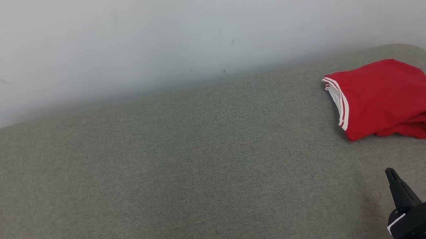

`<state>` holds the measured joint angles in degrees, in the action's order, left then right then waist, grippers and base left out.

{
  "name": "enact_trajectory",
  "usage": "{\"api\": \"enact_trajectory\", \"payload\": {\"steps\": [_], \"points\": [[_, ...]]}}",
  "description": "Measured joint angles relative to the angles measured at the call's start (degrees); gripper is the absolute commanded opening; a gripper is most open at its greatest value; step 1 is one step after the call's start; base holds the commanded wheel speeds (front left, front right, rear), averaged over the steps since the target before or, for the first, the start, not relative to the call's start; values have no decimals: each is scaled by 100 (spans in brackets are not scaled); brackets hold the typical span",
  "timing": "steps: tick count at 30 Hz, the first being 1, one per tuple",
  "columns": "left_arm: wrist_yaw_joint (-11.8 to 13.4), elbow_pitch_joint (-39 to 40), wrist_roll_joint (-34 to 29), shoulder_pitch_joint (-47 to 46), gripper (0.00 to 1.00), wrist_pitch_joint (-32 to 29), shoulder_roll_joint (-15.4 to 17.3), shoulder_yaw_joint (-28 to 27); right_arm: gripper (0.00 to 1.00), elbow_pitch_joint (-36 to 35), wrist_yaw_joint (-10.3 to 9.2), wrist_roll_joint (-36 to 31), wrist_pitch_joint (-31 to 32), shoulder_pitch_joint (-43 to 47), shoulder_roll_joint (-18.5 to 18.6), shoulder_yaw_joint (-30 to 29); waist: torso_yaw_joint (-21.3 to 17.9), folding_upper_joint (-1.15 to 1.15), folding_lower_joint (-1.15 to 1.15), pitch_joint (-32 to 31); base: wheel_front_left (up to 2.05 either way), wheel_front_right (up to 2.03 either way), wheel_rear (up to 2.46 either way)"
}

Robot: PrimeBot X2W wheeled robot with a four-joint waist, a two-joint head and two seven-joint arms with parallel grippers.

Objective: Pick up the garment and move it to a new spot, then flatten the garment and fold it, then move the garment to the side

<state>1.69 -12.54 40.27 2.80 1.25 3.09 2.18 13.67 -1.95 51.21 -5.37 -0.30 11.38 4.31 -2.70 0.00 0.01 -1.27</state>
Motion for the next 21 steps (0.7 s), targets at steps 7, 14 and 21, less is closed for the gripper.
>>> {"api": "enact_trajectory", "payload": {"steps": [7,14,21], "points": [[-78,-77,563,-51,0,-113,-24,-107,0,59,102,490,142,-33,-97,-134,32,0,0,16,0,0,0],[-178,-105,1111,-113,0,-174,-29,-164,0,86,198,887,253,-52,-189,-259,58,0,0,29,0,0,0],[-280,-145,1657,-237,0,-277,-38,-249,0,115,294,1344,398,-153,-286,-402,90,0,0,46,0,0,0]]}}
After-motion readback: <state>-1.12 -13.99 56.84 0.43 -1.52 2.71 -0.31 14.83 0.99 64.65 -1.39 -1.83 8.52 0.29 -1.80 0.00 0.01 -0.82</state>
